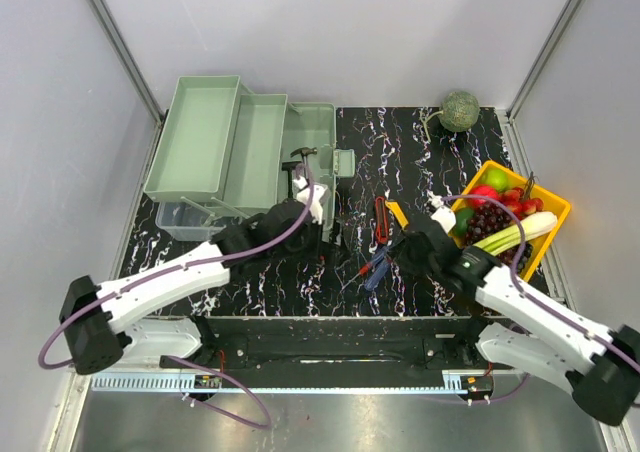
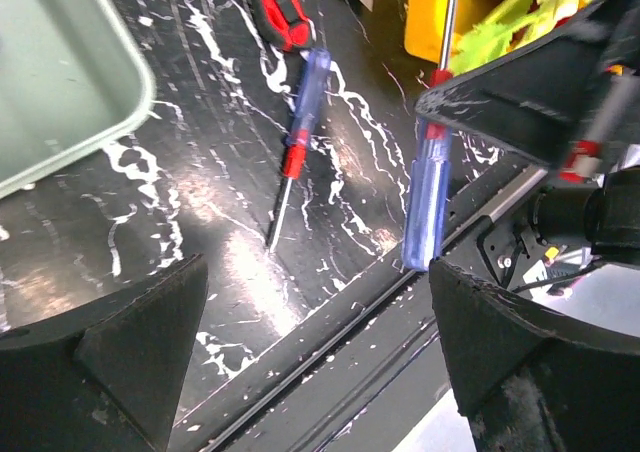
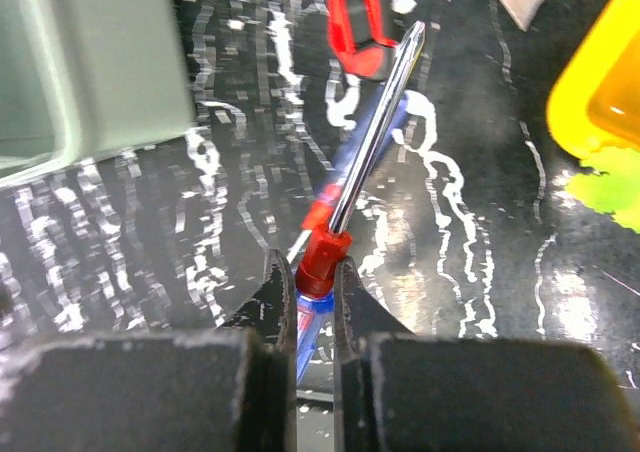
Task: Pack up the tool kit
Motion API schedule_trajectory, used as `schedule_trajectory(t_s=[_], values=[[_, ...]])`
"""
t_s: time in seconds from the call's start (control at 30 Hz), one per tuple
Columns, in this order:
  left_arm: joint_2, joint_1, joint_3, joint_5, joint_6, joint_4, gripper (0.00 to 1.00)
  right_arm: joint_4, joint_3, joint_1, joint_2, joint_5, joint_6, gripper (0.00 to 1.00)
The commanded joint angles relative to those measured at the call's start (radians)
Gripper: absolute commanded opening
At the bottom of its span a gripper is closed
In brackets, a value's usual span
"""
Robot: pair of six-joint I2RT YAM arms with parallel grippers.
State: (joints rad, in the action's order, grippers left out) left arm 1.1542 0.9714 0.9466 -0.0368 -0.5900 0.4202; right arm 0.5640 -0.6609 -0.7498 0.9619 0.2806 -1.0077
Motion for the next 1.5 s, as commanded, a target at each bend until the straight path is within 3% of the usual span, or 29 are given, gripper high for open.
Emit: schedule_trajectory(t_s=[0.0,0.2,0.33,0.4,0.63,0.77,0.8,0.83,0.87,1.0,1.03,1.2,1.47], values=[[0.079,0.039,0.055,0.093,-0.022,-0.174,0.95,-0.055,-0.054,0.004,-0.158,-0.058,0.098,0.0],[0.17,0.065,0.119,0.23,-0.005,-0.293,0.94,-0.084,-0.094,0.003,-0.278,-0.095,0.17,0.0],[0.206,0.087,0.141,0.282,-0.022,-0.346,0.87,-0.108,-0.103,0.004,-0.311,-0.109,0.196,0.0],[0.216,0.087,0.138,0.304,-0.045,-0.366,0.76,-0.116,-0.108,0.003,-0.316,-0.124,0.202,0.0],[0.233,0.096,0.129,0.325,-0.085,-0.376,0.56,-0.145,-0.101,0.004,-0.325,-0.15,0.207,0.0],[0.239,0.096,0.127,0.31,-0.09,-0.367,0.24,-0.154,-0.105,0.003,-0.316,-0.175,0.211,0.0],[0.237,0.096,0.133,0.293,-0.087,-0.35,0.16,-0.153,-0.105,0.003,-0.315,-0.179,0.215,0.04],[0.234,0.098,0.145,0.27,-0.08,-0.319,0.05,-0.138,-0.106,0.003,-0.31,-0.176,0.218,0.19],[0.234,0.096,0.155,0.237,-0.077,-0.292,0.0,-0.113,-0.111,0.003,-0.31,-0.167,0.218,0.34],[0.203,0.09,0.208,0.062,-0.036,-0.126,0.0,-0.024,-0.123,0.003,-0.336,-0.144,0.236,0.86],[0.199,0.087,0.23,0.01,-0.022,-0.083,0.0,-0.001,-0.12,0.004,-0.354,-0.126,0.235,0.91],[0.164,-0.006,0.316,-0.127,0.039,0.081,0.0,0.094,-0.105,0.004,-0.445,-0.052,0.213,0.93],[0.196,-0.335,0.432,-0.218,0.145,0.255,0.0,0.168,-0.072,0.003,-0.447,-0.046,0.149,0.9]])
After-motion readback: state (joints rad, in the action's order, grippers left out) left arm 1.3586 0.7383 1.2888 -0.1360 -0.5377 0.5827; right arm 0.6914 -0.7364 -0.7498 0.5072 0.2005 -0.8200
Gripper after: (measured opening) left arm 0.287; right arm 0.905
